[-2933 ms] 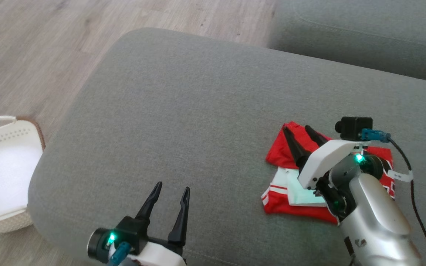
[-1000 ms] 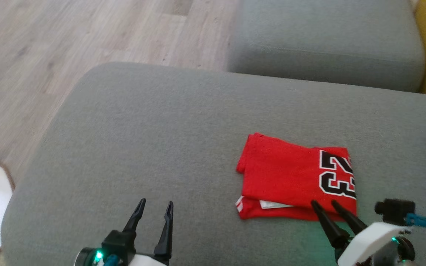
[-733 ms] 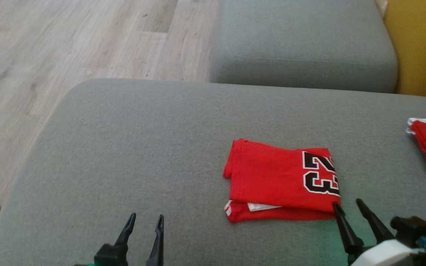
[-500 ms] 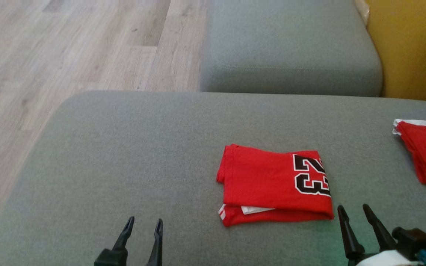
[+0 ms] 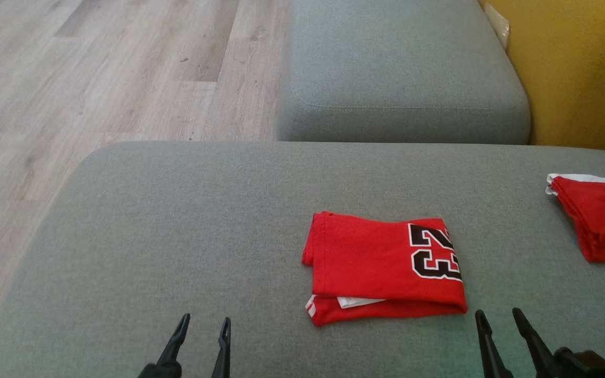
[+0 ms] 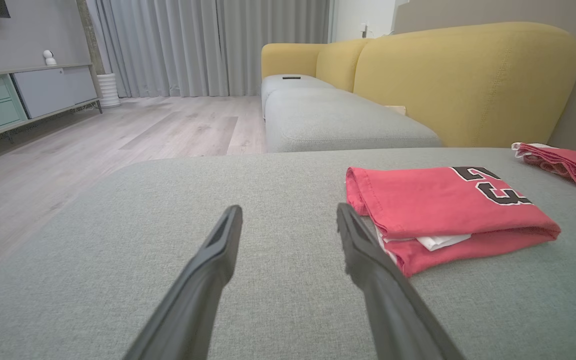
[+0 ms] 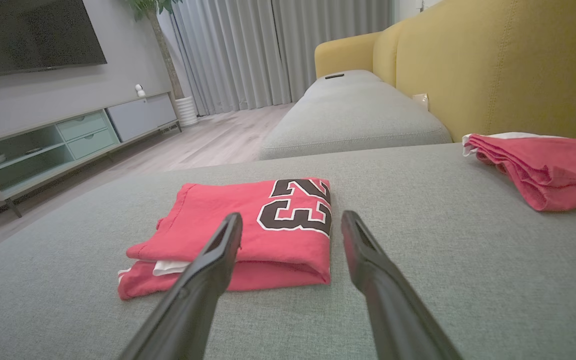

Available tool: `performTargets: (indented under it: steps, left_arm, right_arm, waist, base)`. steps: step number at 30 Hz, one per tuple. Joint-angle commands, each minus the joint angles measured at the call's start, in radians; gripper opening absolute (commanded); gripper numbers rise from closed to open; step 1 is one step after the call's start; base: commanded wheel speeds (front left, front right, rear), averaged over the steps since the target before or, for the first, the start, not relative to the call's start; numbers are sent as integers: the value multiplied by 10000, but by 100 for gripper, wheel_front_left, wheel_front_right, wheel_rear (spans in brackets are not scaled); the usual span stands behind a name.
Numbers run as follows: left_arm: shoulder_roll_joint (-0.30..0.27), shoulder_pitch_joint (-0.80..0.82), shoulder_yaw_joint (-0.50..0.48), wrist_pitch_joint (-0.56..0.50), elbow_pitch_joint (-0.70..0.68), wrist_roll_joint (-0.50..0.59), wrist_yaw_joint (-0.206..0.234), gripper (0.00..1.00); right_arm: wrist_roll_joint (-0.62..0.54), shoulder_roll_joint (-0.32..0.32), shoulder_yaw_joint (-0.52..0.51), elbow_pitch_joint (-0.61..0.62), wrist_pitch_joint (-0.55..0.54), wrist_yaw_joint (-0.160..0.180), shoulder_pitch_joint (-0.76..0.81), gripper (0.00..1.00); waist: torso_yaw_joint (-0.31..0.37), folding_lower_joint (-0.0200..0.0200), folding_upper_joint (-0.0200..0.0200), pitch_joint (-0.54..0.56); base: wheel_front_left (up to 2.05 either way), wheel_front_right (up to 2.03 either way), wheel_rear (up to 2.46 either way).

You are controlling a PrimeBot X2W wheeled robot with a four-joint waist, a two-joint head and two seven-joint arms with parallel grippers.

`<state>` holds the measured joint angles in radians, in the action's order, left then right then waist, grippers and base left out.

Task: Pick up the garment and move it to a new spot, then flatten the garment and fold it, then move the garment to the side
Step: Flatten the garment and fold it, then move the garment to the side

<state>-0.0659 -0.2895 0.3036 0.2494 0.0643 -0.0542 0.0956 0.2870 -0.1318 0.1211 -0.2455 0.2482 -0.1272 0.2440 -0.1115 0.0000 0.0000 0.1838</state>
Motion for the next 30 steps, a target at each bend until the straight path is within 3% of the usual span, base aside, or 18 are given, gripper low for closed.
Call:
performTargets:
  steps: [1, 30]
  left_arm:
    - [73, 389, -399, 124, -377, 76, -23, 100]
    - [129, 372, -382, 124, -352, 167, -156, 100]
  right_arm:
    - [-131, -69, 125, 362, 134, -35, -305, 100]
    - [-232, -16, 98, 547, 135, -35, -288, 100]
  waist:
    - [-10, 0, 0, 5]
    - [-65, 0, 0, -318]
  base:
    - [0, 0, 0]
    - [0, 0, 0]
